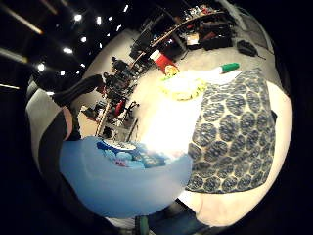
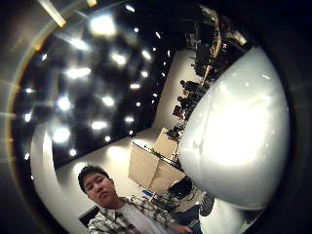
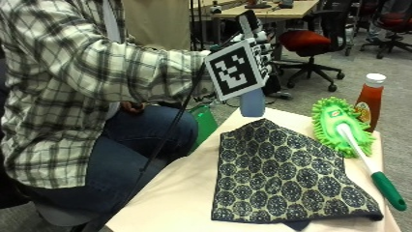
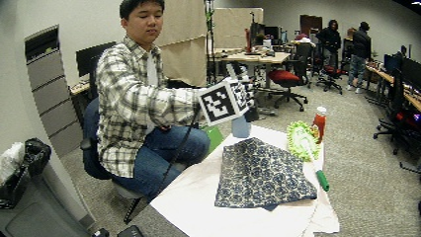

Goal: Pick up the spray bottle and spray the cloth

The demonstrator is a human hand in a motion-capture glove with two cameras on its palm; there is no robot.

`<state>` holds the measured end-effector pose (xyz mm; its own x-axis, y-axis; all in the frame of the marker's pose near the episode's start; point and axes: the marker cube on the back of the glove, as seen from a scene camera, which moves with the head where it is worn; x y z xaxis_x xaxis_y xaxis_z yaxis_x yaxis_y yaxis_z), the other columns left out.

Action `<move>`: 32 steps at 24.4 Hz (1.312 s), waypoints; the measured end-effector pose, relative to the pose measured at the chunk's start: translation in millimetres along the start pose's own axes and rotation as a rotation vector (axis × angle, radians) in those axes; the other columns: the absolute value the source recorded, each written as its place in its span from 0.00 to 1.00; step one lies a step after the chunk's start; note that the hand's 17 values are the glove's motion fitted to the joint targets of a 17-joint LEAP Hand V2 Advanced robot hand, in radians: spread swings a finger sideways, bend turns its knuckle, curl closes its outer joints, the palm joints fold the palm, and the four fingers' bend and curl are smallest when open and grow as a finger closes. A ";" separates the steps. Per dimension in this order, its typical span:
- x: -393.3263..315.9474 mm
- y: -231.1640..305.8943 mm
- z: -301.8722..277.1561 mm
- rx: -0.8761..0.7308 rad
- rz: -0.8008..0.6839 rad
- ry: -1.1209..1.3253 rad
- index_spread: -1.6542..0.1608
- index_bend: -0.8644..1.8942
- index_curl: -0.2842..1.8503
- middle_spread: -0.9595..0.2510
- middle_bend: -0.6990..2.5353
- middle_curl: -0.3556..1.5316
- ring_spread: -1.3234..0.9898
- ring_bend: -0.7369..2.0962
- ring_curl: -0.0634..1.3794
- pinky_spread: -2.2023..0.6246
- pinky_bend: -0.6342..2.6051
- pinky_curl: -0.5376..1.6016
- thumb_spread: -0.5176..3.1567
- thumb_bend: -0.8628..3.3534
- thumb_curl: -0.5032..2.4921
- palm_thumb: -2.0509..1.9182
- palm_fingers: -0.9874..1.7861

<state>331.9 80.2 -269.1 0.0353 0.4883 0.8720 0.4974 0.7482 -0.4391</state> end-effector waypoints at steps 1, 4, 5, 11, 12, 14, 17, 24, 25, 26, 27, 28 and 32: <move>5.6 -2.7 7.1 0.005 -0.002 -0.004 0.76 0.44 0.41 0.68 0.41 0.47 0.50 0.51 0.39 0.72 0.32 0.46 0.15 0.20 0.43 0.78 0.84; 26.1 -10.3 26.6 0.019 0.001 -0.009 0.77 0.44 0.41 0.68 0.41 0.47 0.50 0.51 0.39 0.72 0.32 0.46 0.15 0.20 0.43 0.78 0.84; 33.5 -12.4 32.7 0.020 0.006 -0.011 0.77 0.44 0.41 0.69 0.41 0.47 0.50 0.50 0.38 0.72 0.32 0.46 0.15 0.20 0.43 0.78 0.84; 76.9 -21.5 59.0 0.002 0.046 -0.002 0.77 0.44 0.41 0.70 0.41 0.47 0.50 0.49 0.38 0.72 0.33 0.46 0.15 0.20 0.43 0.79 0.83; 81.9 -22.1 61.0 0.000 0.052 0.001 0.77 0.44 0.41 0.70 0.41 0.47 0.50 0.49 0.38 0.72 0.33 0.46 0.15 0.20 0.43 0.79 0.83; 90.4 -23.1 64.4 0.000 0.060 0.006 0.77 0.44 0.41 0.70 0.41 0.47 0.50 0.49 0.38 0.73 0.33 0.46 0.15 0.20 0.43 0.79 0.83; 100.1 -22.8 70.0 -0.003 0.068 0.001 0.77 0.44 0.41 0.71 0.41 0.47 0.50 0.49 0.38 0.73 0.32 0.46 0.15 0.20 0.43 0.79 0.82; 110.7 -14.7 79.0 -0.032 0.084 -0.012 0.77 0.43 0.41 0.72 0.41 0.47 0.51 0.48 0.38 0.73 0.32 0.46 0.15 0.20 0.43 0.79 0.82; 111.0 -14.1 79.2 -0.032 0.086 -0.013 0.77 0.43 0.41 0.72 0.41 0.47 0.51 0.48 0.38 0.73 0.32 0.46 0.15 0.20 0.43 0.79 0.82; 111.0 -13.8 79.3 -0.032 0.088 -0.015 0.77 0.43 0.41 0.72 0.41 0.47 0.51 0.48 0.38 0.73 0.32 0.46 0.15 0.20 0.43 0.79 0.82; 111.1 -13.6 79.2 -0.031 0.090 -0.016 0.77 0.43 0.41 0.72 0.41 0.47 0.51 0.47 0.38 0.73 0.32 0.46 0.15 0.20 0.43 0.79 0.82; 111.1 -13.2 79.3 -0.031 0.092 -0.017 0.77 0.43 0.41 0.72 0.41 0.47 0.51 0.47 0.38 0.73 0.32 0.46 0.15 0.20 0.43 0.79 0.82; 111.5 -10.0 79.2 -0.044 0.101 -0.016 0.77 0.43 0.41 0.72 0.41 0.47 0.50 0.47 0.38 0.72 0.32 0.46 0.16 0.20 0.43 0.79 0.82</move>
<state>262.2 162.8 -184.6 0.0735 0.5673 0.8202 0.5298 0.6746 -0.5141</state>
